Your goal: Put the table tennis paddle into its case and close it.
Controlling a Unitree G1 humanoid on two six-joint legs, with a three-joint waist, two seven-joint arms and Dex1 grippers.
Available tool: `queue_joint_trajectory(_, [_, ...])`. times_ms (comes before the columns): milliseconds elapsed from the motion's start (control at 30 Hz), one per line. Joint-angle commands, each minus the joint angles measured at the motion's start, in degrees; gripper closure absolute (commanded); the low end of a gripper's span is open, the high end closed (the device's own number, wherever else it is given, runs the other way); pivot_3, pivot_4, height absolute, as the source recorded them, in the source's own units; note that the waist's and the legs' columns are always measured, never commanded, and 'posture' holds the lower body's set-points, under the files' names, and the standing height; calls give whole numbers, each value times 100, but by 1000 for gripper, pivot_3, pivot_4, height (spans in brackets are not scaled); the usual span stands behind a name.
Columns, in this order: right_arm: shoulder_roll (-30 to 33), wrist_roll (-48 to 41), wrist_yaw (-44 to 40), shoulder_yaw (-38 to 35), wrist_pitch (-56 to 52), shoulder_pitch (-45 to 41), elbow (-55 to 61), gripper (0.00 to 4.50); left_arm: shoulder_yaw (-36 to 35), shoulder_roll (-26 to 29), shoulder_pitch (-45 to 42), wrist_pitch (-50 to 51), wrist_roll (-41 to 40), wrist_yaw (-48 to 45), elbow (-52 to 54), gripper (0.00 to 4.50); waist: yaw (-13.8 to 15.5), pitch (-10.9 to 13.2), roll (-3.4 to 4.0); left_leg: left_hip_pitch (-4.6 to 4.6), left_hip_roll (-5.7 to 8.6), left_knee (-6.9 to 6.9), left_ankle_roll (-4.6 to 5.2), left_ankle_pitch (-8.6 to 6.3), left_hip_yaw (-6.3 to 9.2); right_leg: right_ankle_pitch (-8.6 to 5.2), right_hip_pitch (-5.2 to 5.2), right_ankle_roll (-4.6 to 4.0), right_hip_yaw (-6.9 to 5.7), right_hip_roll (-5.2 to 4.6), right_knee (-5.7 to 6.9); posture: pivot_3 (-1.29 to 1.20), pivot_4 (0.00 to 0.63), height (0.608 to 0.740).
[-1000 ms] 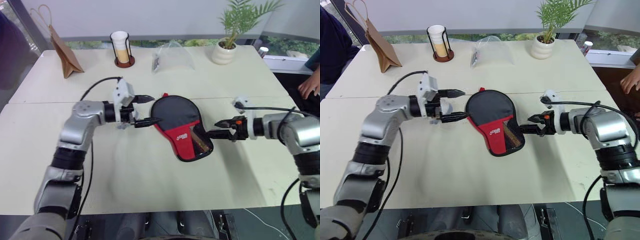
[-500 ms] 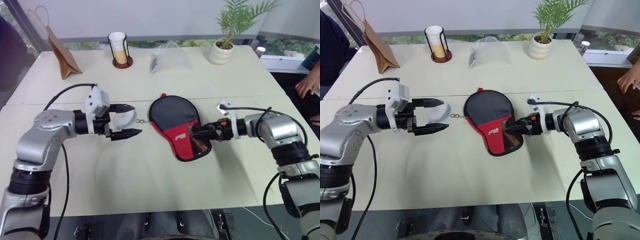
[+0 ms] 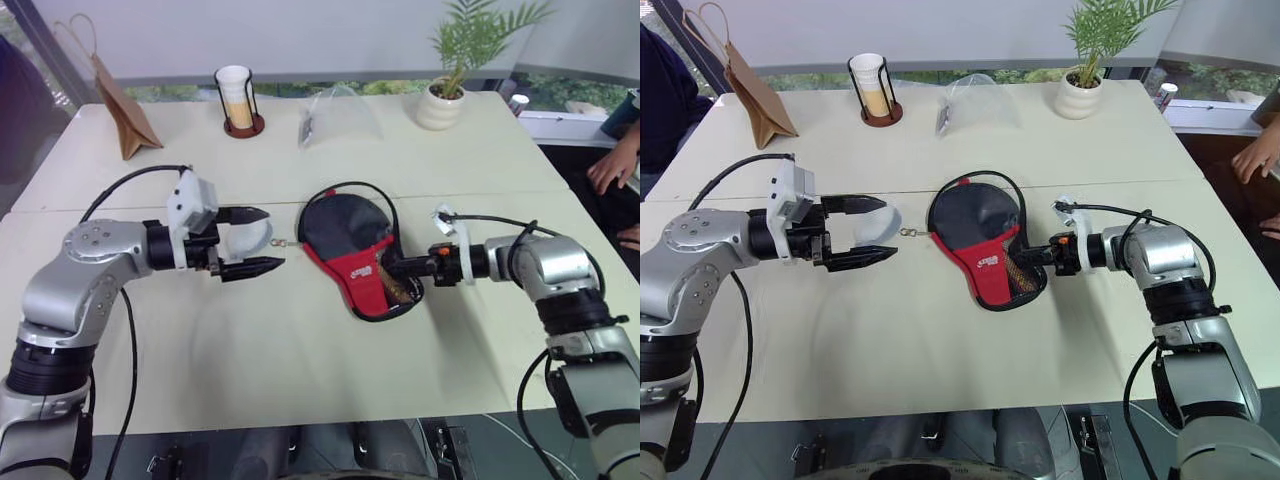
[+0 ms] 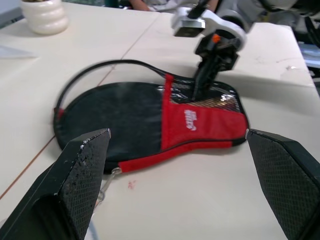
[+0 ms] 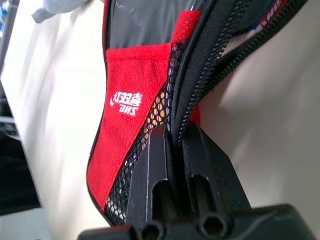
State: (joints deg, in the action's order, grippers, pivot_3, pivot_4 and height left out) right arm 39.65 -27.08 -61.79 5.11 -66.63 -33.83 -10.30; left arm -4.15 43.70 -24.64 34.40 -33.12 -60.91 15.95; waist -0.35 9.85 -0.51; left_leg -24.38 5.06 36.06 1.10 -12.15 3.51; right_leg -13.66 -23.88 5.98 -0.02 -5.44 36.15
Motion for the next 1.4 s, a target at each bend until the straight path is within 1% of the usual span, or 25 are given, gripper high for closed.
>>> queue_joint_trajectory(33, [10, -386, 360, 16, -967, 798, 956, 4463, -77, -23, -88, -112, -44, 65, 121, 0, 9, -3, -2, 0, 0, 0, 1, -1, 0, 0, 1, 0, 0, 0, -2, 0, 150, 734])
queue_joint_trajectory(200, [34, -928, 827, -462, -1756, 1768, 2237, 4463, -33, -77, -51, -146, -23, 108, 141, 0, 62, -6, -4, 0, 0, -1, 4, -3, 0, -1, 4, 0, 0, -2, -6, 0, 150, 734])
queue_joint_trajectory(367, [168, -1267, 1109, -895, -2154, 2377, 2880, 4463, 25, -130, -20, -160, -30, 132, 166, 0, 115, -9, -8, 1, 0, 1, 5, -4, 0, -10, 9, -15, -1, -3, -9, 0, 150, 734])
queue_joint_trajectory(533, [280, -1649, 1272, -1432, -2535, 2667, 3313, 4463, 95, -159, 27, -222, -1, 103, 159, 0, 128, -10, -10, 0, 3, 7, 12, -8, 0, -12, 19, -20, -7, -10, -18, 0, 150, 734])
queue_joint_trajectory(633, [419, -1823, 1277, -1561, -2456, 2858, 3565, 4463, 126, -163, 51, -257, 4, 94, 162, 0, 126, -9, -10, 0, 3, 8, 13, -9, 0, -13, 21, -20, -7, -10, -22, 0, 150, 734])
queue_joint_trajectory(833, [242, -1935, 1579, -1760, -2288, 2840, 3663, 4463, 172, -180, 67, -301, 15, 93, 144, 0, 110, -9, -10, 0, 2, 8, 14, -9, 0, -13, 21, -20, -7, -9, -22, 0, 150, 734])
queue_joint_trajectory(900, [202, -2012, 1615, -1854, -2225, 2751, 3652, 3719, 179, -163, 85, -340, 32, 87, 116, 0, 110, -9, -10, 0, 1, 9, 14, -8, 0, -14, 21, -21, -7, -9, -21, 0, 150, 734])
queue_joint_trajectory(933, [198, -2032, 1639, -1897, -2182, 2708, 3647, 3475, 183, -151, 98, -368, 51, 84, 99, 0, 110, -9, -10, 0, 1, 8, 14, -8, 0, -14, 20, -21, -7, -9, -21, 0, 150, 734])
queue_joint_trajectory(1000, [208, -2056, 1686, -1993, -2146, 2609, 3575, 2569, 168, -150, 111, -379, 47, 106, 88, 0, 101, -8, -10, 0, 1, 8, 14, -8, 0, -14, 19, -21, -7, -9, -21, 0, 150, 734])
queue_joint_trajectory(1033, [252, -2088, 1670, -2027, -2110, 2579, 3560, 2005, 155, -154, 116, -378, 39, 122, 89, 0, 102, -8, -11, 0, 1, 8, 14, -8, 0, -14, 19, -21, -6, -8, -20, 0, 150, 734])
queue_joint_trajectory(1100, [587, -2056, 1496, -2077, -1816, 2501, 3500, 953, 108, -130, 156, -380, 33, 143, 89, 0, 107, -7, -10, 0, 1, 9, 14, -8, 0, -14, 19, -21, -7, -8, -20, 0, 150, 734])
queue_joint_trajectory(1167, [923, -1975, 1338, -2037, -1500, 2466, 3433, 58, 77, -96, 188, -396, 49, 146, 67, 0, 115, -3, -4, -2, 3, 12, 14, -8, -1, -14, 19, -21, -7, -10, -21, 0, 150, 734])
queue_joint_trajectory(1300, [1865, -1563, 788, -1748, -485, 2148, 3096, 58, 60, 176, 285, -560, 245, -4, -128, 0, 105, -1, -6, -2, 2, 9, 14, -9, -2, -14, 21, -21, -9, -10, -33, 0, 150, 734])
queue_joint_trajectory(1400, [2235, -1211, 501, -1395, 283, 1706, 2950, 58, 154, 410, 350, -880, 531, -181, -356, 0, 75, 0, -4, -2, -3, 4, 14, -9, -2, -15, 19, -22, -9, -7, -36, 0, 150, 734])
